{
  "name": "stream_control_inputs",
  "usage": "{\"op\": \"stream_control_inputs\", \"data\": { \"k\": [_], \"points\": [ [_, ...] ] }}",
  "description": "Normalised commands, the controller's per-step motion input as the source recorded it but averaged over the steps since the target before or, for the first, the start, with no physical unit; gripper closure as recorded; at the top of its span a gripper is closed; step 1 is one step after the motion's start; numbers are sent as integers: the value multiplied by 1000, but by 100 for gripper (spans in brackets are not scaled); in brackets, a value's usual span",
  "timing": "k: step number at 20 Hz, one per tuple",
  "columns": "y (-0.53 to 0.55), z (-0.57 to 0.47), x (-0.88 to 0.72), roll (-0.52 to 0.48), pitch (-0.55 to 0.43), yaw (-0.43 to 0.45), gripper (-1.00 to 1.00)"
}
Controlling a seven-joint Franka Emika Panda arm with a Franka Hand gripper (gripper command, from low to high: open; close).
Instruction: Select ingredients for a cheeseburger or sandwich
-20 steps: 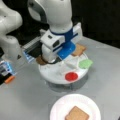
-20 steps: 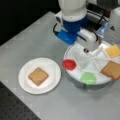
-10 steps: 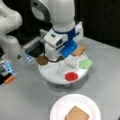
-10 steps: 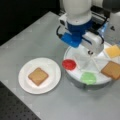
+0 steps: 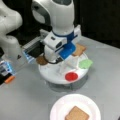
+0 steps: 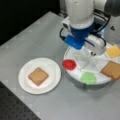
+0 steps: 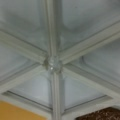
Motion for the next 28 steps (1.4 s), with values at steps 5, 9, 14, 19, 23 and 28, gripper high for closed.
{"op": "stream_control_inputs", "data": {
  "k": [5,9,14,19,23,28],
  "points": [
    [180,-270,-486,-104,-278,-12,-100],
    [82,-207,-379,-41,-288,-1,-100],
    [15,-218,-270,31,-294,34,-100],
    [53,-198,-215,67,-278,22,-100],
    [114,-219,-164,85,-264,12,-100],
    [105,-172,-150,95,-211,2,-100]
  ]
}}
